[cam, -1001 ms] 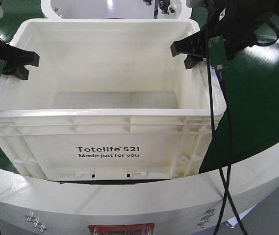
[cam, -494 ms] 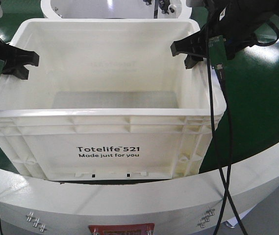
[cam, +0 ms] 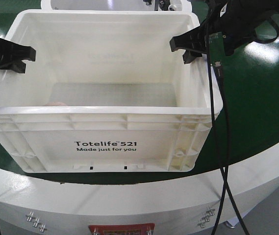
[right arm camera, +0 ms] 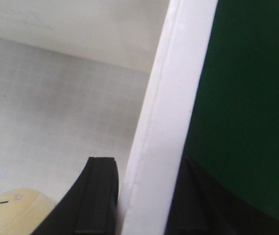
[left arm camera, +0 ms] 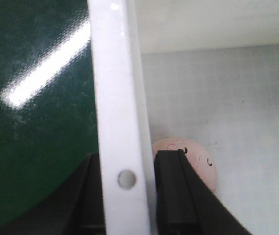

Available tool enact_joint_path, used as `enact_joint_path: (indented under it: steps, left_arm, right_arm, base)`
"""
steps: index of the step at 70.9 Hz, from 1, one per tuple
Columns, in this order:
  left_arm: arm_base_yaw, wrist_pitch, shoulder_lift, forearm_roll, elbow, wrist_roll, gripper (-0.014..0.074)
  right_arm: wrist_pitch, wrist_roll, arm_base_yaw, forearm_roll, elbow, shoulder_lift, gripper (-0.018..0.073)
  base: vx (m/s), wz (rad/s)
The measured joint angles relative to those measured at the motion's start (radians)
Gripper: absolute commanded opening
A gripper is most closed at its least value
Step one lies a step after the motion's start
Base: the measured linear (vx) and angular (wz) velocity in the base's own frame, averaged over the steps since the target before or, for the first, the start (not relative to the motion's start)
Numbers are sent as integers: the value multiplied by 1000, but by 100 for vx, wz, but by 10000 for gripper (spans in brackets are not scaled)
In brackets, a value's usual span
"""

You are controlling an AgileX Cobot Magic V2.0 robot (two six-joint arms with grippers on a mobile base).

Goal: Place moving items into box and shelve
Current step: 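Lift the crate with both grippers toward the robot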

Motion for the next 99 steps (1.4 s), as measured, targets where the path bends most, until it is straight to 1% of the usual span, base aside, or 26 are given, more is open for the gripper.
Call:
enact_joint_path:
  steps: [45,79,99]
  left_arm:
    - [0,-6,-18,-7,1,5,-7]
    - [0,-14,-51,-32,2,5,-4]
    - [0,17,-82,-44,2,5,-4]
  right_arm:
    - [-3,0,0,-5,0,-15,-4]
    - [-1,-1,0,-12,2,-78,-4]
    - [33,0,0,-5,2,-114,-4]
  base:
    - [0,0]
    - [0,0]
    - [0,0]
